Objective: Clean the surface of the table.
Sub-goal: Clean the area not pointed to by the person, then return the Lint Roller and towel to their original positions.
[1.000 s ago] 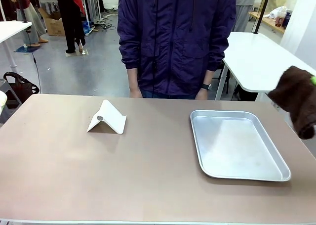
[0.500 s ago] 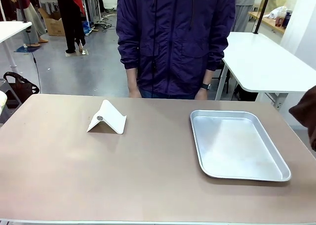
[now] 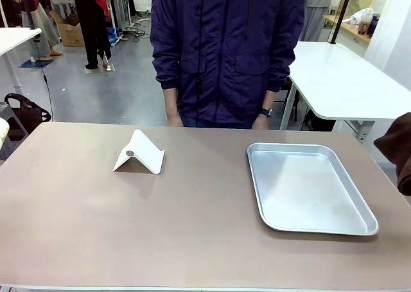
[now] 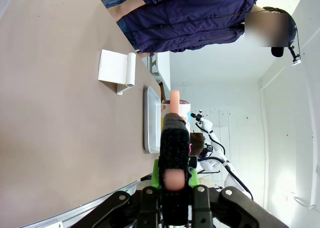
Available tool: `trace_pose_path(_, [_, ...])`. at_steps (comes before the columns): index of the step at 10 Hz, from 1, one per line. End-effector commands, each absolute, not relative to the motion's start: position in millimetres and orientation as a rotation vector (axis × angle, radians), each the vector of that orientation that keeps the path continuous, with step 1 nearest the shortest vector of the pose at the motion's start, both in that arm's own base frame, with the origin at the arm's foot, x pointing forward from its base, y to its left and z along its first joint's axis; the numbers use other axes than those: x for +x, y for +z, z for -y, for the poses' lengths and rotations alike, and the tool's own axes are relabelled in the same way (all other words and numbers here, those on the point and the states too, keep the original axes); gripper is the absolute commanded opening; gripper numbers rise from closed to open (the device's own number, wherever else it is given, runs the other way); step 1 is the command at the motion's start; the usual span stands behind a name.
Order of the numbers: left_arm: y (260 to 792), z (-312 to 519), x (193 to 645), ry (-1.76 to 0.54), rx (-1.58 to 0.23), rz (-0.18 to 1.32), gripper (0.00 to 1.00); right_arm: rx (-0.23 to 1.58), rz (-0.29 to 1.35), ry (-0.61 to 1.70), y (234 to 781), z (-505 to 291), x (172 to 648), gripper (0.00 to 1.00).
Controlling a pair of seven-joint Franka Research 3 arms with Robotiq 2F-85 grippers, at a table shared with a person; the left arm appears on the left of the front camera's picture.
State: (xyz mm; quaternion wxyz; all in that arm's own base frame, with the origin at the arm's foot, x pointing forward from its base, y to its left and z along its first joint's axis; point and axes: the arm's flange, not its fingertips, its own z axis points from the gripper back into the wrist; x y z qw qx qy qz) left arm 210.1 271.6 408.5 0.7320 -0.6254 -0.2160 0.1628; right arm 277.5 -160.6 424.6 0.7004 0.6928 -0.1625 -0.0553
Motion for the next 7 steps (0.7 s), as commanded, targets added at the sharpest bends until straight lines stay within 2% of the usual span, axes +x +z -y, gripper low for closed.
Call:
trace_pose_path(1, [410.9, -271.1, 211.3, 0.358, -1.384, 0.494, 0.22, 1.550, 0.354, -0.104, 429.1, 159.4, 273.2, 0.02])
trace_pose_path(7, [410.9, -271.1, 211.3, 0.358, -1.384, 0.494, 0.22, 1.550, 0.354, -0.104, 429.1, 159.4, 273.2, 0.02])
